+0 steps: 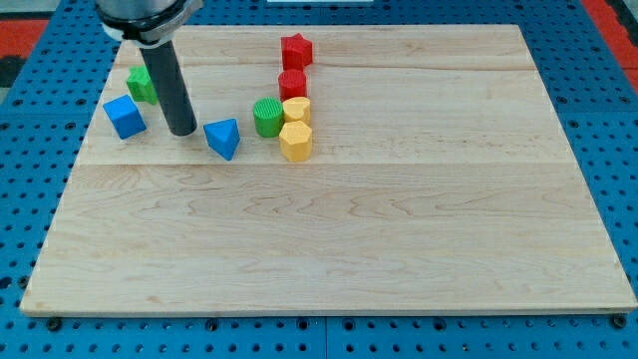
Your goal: Move the blue cube closer to blue triangle
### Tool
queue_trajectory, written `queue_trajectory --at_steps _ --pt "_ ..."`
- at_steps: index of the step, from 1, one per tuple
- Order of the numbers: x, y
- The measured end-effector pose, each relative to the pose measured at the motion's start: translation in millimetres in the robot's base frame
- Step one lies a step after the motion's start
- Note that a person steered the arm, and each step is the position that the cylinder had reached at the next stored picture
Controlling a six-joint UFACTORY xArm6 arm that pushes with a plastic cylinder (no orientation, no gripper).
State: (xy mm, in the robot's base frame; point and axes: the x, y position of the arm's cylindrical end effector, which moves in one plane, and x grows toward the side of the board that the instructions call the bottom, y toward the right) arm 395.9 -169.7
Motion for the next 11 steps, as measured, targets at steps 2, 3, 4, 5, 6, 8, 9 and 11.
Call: queue_trajectory --at_steps 2,3,4,5,6,8,9,11 --pt "17 52" --pt "35 22" --pt "64 -31" --pt "32 -92" --pt "-1 -135" --pt "-20 -7" --pt "-7 -61" --pt "-38 -27"
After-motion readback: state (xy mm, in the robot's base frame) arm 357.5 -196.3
